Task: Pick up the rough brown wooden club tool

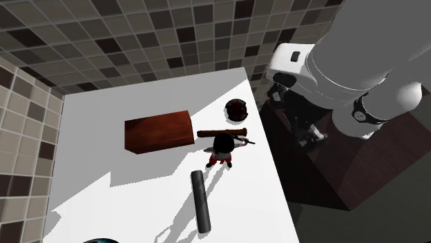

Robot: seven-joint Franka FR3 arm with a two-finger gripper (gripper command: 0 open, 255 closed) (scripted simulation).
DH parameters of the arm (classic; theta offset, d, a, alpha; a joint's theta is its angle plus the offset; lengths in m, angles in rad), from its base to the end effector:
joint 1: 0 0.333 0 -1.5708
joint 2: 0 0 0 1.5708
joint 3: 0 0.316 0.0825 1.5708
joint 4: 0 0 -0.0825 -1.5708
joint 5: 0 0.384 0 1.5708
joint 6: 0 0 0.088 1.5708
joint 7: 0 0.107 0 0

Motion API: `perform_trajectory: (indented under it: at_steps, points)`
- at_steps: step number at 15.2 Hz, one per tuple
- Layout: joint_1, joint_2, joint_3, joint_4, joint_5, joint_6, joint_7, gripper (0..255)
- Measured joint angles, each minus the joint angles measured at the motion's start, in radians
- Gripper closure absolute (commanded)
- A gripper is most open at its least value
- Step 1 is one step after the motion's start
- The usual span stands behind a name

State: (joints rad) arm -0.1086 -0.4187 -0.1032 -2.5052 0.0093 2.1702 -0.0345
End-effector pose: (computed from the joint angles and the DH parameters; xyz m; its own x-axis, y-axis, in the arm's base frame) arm 0.4091 -0.0883 0.4375 0.9810 -0.1755 0.0830 -0.1721 -0.9840 -0.0471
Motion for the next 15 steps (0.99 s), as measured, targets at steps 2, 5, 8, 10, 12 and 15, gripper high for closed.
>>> perform_trajectory:
  at_steps: [2,5,8,10,12,15]
  points:
    - [-0.011,0.071,-0.016,-0.001,-0.001,0.069,-0.006,0]
    - [-0.023,0.173,-0.035,0.017,0.003,0.153,-0.009,0]
    - [-0.033,0.279,-0.052,0.034,0.016,0.238,-0.012,0]
    - [-0.042,0.353,-0.065,0.055,0.028,0.289,-0.023,0]
    - [-0.047,0.43,-0.073,0.082,0.046,0.337,-0.028,0]
    - [-0.063,0.538,-0.083,0.119,0.079,0.404,-0.046,0]
